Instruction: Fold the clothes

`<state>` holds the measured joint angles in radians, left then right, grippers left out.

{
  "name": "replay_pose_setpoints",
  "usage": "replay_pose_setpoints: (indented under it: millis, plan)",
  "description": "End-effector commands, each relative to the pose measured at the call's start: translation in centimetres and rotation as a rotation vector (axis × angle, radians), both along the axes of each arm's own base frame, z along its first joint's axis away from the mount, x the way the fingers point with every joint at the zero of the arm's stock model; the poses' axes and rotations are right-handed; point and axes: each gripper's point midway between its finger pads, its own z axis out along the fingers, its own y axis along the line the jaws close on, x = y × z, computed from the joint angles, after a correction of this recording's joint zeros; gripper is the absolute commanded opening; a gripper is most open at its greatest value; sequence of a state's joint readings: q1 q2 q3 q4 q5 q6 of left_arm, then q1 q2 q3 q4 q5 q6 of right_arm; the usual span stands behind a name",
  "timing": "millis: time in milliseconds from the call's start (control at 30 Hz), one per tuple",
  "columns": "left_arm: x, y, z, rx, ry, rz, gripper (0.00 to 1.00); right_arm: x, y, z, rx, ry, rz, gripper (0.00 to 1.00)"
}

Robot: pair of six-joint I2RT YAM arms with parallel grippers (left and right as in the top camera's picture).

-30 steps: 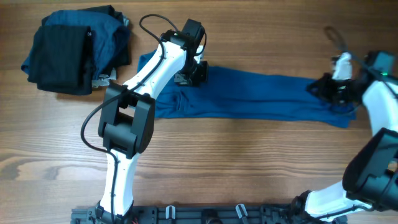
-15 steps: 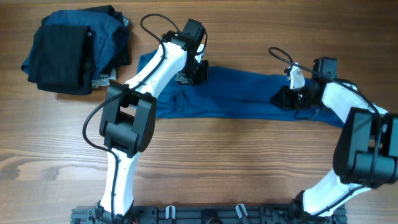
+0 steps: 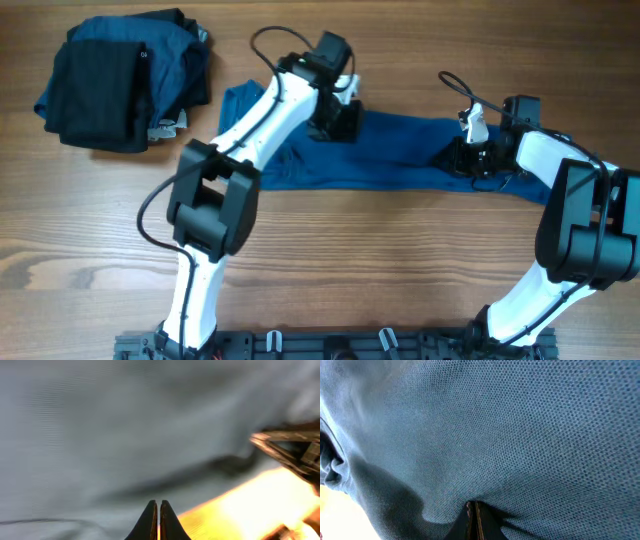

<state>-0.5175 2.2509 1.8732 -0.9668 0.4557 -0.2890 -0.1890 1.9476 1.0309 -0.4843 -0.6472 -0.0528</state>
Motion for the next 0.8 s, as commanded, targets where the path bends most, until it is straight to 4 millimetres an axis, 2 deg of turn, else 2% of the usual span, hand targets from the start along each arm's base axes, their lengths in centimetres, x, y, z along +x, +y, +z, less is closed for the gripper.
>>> replay_pose_setpoints:
  millis: [0,67,167,233,333,433,533,600,667,767]
  plan:
    - [-2.0,-4.6,4.2,-0.214,0.000,-0.113,0.04,-3.2,-1.6,-5.4,-0.149,0.166,-0.010,0.04]
    - [-2.7,-5.6,4.1,-0.216,0.002,-0.137,0.04,-3.2,-1.6,-5.4,-0.148,0.167,-0.009,0.04]
    - [-4.5,-7.1,2.5,-0.198,0.032,-0.180,0.04,-3.4,-1.6,-5.4,-0.147,0.175,-0.010,0.04]
    - [-5.2,-7.4,1.4,-0.183,0.056,-0.191,0.04,-3.4,-1.6,-5.2,-0.144,0.188,-0.015,0.04]
    - [-5.9,-6.8,-1.6,-0.109,0.087,-0.188,0.04,-2.9,-2.0,-4.4,-0.157,0.180,-0.017,0.04]
    - [-5.7,-5.4,-5.0,0.002,0.086,-0.170,0.04,-2.1,-3.0,-2.8,-0.162,0.142,-0.041,0.04]
    - [-5.9,-4.1,-7.8,0.072,0.110,-0.156,0.04,-2.0,-5.6,-0.7,-0.183,0.117,-0.112,0.04]
    - [-6.1,-3.7,-9.1,0.094,0.127,-0.154,0.04,-2.5,-7.5,-0.1,-0.216,0.128,-0.158,0.04]
    - [-6.3,-3.4,-10.0,0.109,0.143,-0.154,0.04,-3.4,-9.8,-0.2,-0.265,0.164,-0.211,0.04]
    - [-6.3,-3.3,-10.2,0.117,0.140,-0.153,0.04,-4.4,-12.5,-0.7,-0.336,0.206,-0.282,0.04]
